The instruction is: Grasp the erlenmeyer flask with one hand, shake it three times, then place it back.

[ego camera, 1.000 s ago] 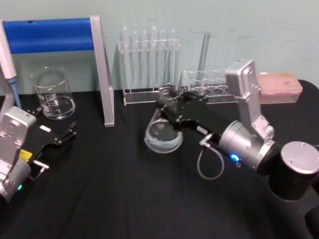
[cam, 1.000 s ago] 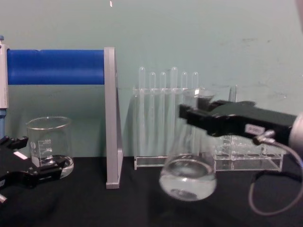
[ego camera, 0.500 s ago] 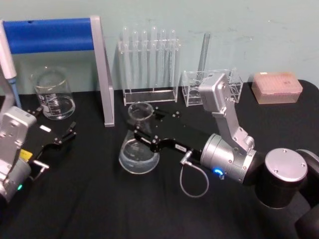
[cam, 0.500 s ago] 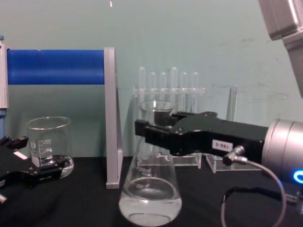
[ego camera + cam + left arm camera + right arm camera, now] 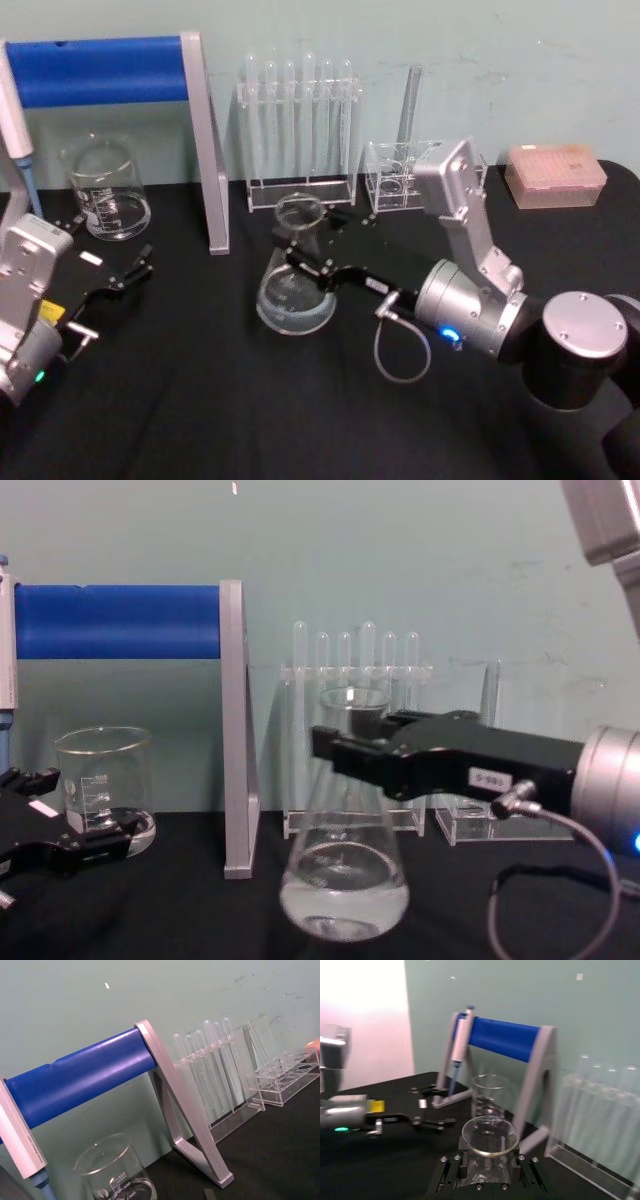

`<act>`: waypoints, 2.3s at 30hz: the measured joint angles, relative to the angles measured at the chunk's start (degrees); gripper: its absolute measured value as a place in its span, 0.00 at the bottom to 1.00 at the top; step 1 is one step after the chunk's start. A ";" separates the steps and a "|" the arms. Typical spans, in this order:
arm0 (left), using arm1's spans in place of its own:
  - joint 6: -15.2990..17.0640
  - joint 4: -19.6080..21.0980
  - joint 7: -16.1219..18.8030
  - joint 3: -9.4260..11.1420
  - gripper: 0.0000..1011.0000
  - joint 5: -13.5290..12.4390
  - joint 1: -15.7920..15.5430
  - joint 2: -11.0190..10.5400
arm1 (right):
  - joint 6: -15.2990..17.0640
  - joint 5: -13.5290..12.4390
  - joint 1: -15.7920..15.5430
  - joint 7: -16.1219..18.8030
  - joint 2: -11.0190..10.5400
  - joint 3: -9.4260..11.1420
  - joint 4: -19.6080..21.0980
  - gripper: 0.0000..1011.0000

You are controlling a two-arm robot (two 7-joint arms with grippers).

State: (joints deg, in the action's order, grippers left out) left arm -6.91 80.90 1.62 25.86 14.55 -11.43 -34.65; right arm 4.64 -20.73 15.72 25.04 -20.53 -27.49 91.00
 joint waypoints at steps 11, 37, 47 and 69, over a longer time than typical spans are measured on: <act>0.00 0.00 0.00 0.00 0.99 0.00 0.00 0.00 | -0.63 0.39 0.43 -4.12 -0.28 4.56 -2.51 0.45; 0.00 0.00 0.00 0.00 0.99 0.00 0.00 0.00 | -0.61 2.45 -0.66 -8.78 0.54 13.34 -4.42 0.45; 0.00 0.00 0.00 0.00 0.99 0.00 0.00 0.00 | -0.18 2.41 -0.59 -4.85 1.70 9.75 -2.99 0.45; 0.00 0.00 0.00 0.00 0.99 0.00 0.00 0.00 | 0.55 0.57 -0.16 0.87 1.50 0.83 -0.17 0.45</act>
State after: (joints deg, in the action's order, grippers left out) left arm -6.91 80.90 1.62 25.86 14.55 -11.43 -34.65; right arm 5.20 -20.16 15.56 25.91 -19.04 -26.66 90.82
